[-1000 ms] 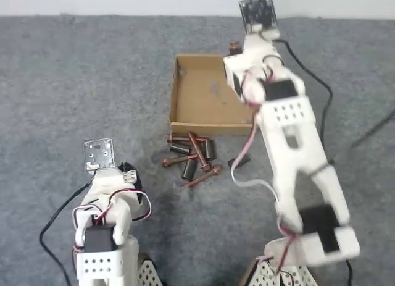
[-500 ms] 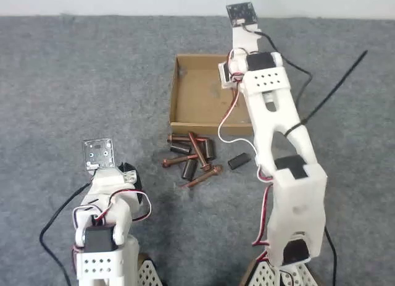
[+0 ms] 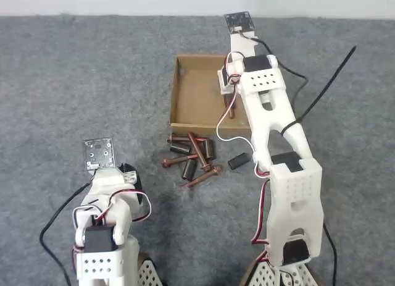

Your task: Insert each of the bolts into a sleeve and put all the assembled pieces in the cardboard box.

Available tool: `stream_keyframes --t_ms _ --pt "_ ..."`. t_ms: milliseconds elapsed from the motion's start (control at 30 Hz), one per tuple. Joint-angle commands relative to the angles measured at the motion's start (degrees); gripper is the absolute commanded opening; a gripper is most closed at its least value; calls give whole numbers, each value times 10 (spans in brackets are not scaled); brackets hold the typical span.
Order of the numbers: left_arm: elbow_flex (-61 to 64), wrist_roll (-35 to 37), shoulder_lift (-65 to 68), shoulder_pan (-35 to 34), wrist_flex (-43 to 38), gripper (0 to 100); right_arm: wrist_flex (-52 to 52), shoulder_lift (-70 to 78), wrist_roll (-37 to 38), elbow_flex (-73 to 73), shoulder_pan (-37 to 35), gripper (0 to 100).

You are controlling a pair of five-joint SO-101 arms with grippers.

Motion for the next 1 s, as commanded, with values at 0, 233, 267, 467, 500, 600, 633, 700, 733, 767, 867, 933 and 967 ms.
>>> stream_keyframes --t_ms 0,233,267,467,500,600,633,700,733,767,867,933,967 --pt "-7 -5 -11 -4 3 9 73 -93 -4 -36 2 76" --pt "-7 -5 -11 -4 3 9 258 -177 -7 -36 2 76" --pt "-7 -5 -11 -4 3 9 287 -184 -7 -36 2 76" --pt "-7 -5 -11 -4 3 9 339 -225 -5 26 18 76" --pt "-7 -5 -11 -4 3 9 338 -239 -6 53 21 76" --pt "-7 -5 -11 -4 3 9 338 -289 -8 134 22 76" --pt "-7 -5 -11 -4 3 9 337 -308 -9 159 22 76" --pt "-7 -5 -11 -4 3 9 336 -345 -24 208 22 76" --pt "-7 -5 -11 -4 3 9 335 -361 -44 230 22 76" --pt "-7 -5 -11 -4 3 9 333 -377 -69 254 23 76" --pt "-7 -5 -11 -4 3 9 317 -409 -137 319 22 76" --pt "-7 -5 -11 -4 3 9 297 -418 -182 356 20 76" --pt "-7 -5 -11 -4 3 9 284 -418 -201 370 18 76"
